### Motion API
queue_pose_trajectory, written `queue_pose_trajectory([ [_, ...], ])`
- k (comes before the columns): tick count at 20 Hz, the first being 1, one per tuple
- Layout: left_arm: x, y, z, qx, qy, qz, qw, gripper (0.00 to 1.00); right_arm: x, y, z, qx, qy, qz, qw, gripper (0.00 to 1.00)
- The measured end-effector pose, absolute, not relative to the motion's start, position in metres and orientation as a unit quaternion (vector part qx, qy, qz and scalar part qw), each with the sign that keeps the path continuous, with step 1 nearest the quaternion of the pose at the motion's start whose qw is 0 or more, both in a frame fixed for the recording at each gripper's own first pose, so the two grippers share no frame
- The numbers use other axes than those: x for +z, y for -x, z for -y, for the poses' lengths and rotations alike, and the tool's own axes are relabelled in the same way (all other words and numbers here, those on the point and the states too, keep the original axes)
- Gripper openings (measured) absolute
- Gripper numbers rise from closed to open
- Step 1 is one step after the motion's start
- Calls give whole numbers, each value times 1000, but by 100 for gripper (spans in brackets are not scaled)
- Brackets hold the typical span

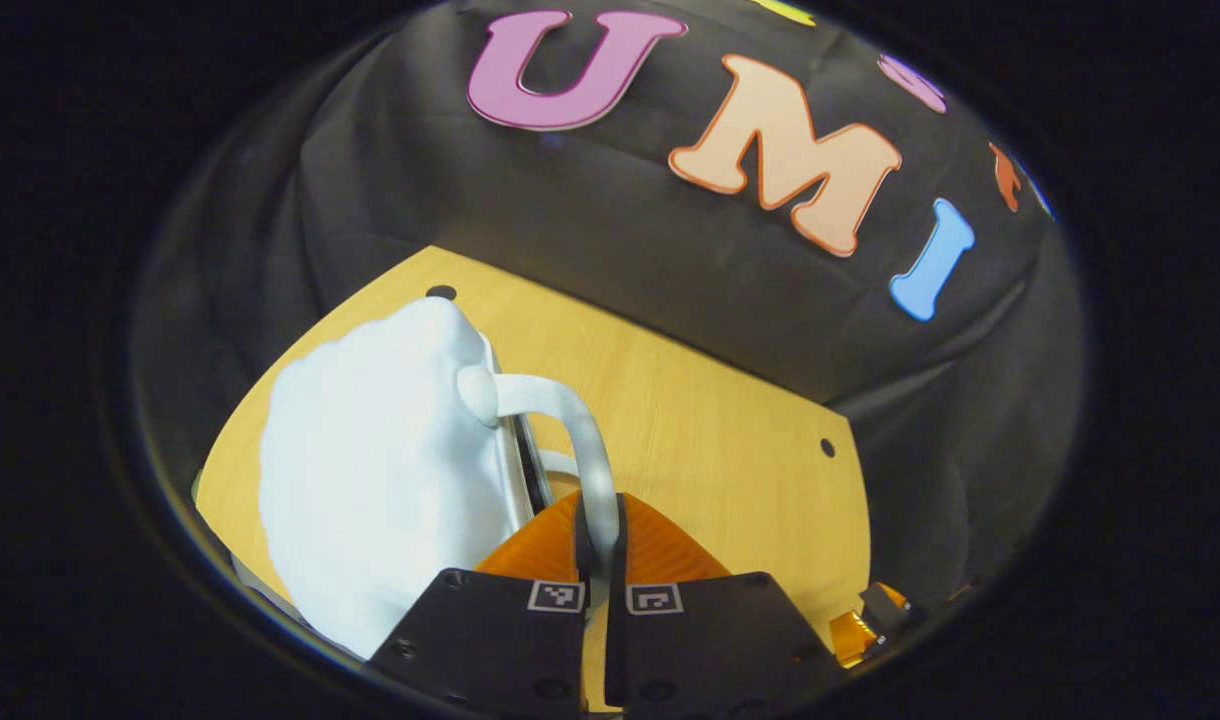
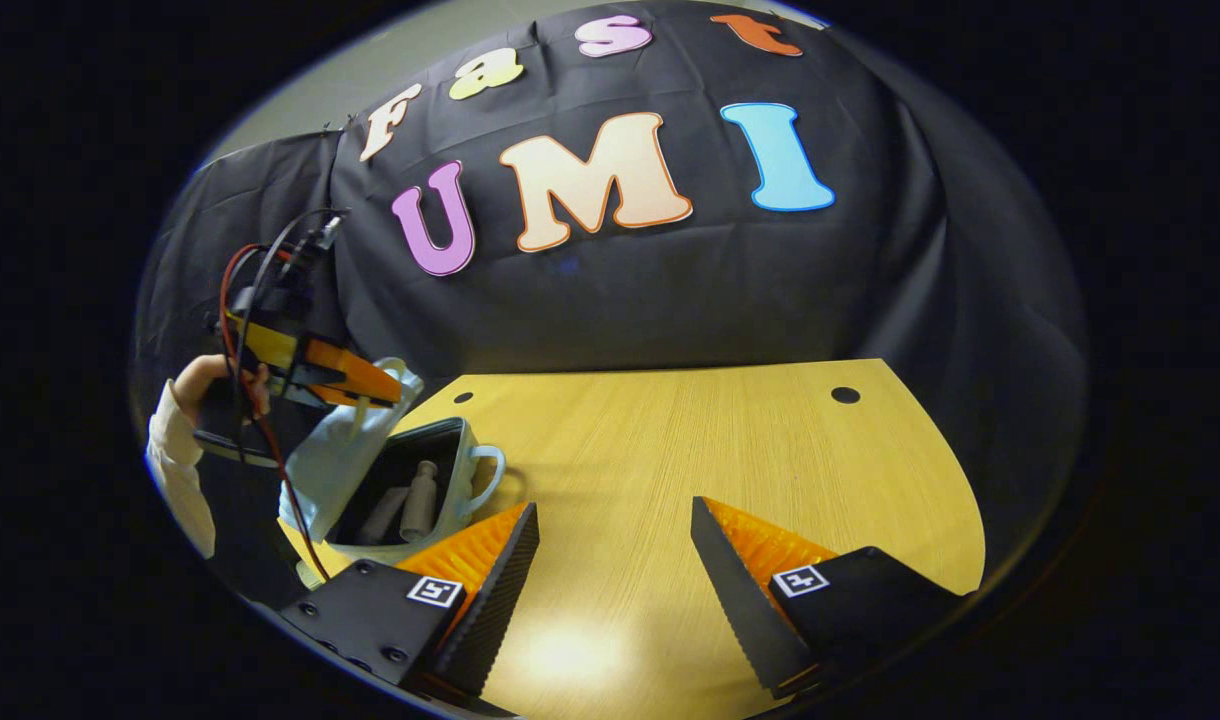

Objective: First open the suitcase, pack the skin care products into it, and then close the suitcase.

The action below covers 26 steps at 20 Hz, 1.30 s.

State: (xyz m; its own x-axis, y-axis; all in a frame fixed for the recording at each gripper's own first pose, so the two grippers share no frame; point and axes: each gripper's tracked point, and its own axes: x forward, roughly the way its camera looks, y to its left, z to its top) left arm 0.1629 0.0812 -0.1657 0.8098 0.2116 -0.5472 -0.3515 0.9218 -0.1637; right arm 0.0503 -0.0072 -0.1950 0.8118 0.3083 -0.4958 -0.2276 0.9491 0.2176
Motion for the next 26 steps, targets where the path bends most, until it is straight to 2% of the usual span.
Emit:
queue_pose_trajectory([
  [6, -233, -197, -84, 214, 110, -333, 912, 1, -207, -53, 13, 147, -64, -281, 946, 96],
  [10, -260, -206, -78, 229, 86, -361, 900, 3, -212, -43, 26, 138, -63, -291, 944, 95],
  [12, -267, -210, -75, 218, 90, -367, 900, 14, -213, -40, 29, 134, -62, -295, 944, 95],
  [14, -261, -205, -70, 215, 80, -366, 902, 31, -210, -40, 27, 135, -65, -293, 944, 95],
  [16, -250, -197, -67, 220, 60, -359, 905, 76, -205, -43, 23, 137, -66, -286, 946, 95],
  [19, -228, -188, -64, 228, 37, -334, 914, 97, -193, -47, 17, 140, -68, -273, 949, 95],
  [26, -165, -127, -69, 205, 12, -262, 943, 96, -153, -48, 7, 140, -76, -228, 960, 96],
])
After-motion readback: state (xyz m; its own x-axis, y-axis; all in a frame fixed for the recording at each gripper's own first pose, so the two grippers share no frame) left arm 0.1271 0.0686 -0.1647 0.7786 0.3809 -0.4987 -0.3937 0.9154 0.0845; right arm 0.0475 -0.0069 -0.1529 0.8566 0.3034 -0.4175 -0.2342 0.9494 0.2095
